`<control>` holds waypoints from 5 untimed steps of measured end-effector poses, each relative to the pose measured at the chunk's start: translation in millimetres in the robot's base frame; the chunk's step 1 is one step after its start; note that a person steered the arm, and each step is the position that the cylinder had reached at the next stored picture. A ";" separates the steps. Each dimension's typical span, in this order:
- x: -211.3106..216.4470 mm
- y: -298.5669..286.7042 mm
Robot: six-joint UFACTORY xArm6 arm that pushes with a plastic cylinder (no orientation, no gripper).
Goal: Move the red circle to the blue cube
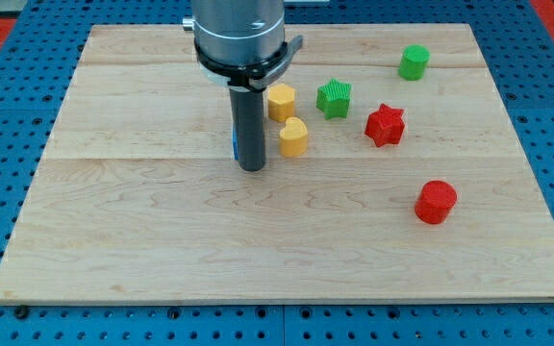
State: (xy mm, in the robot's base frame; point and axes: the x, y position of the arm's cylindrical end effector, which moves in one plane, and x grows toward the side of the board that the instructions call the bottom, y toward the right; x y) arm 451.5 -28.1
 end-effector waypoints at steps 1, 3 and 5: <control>-14.5 12.5; -18.9 40.7; 9.1 55.6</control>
State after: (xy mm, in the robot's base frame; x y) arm 460.6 27.6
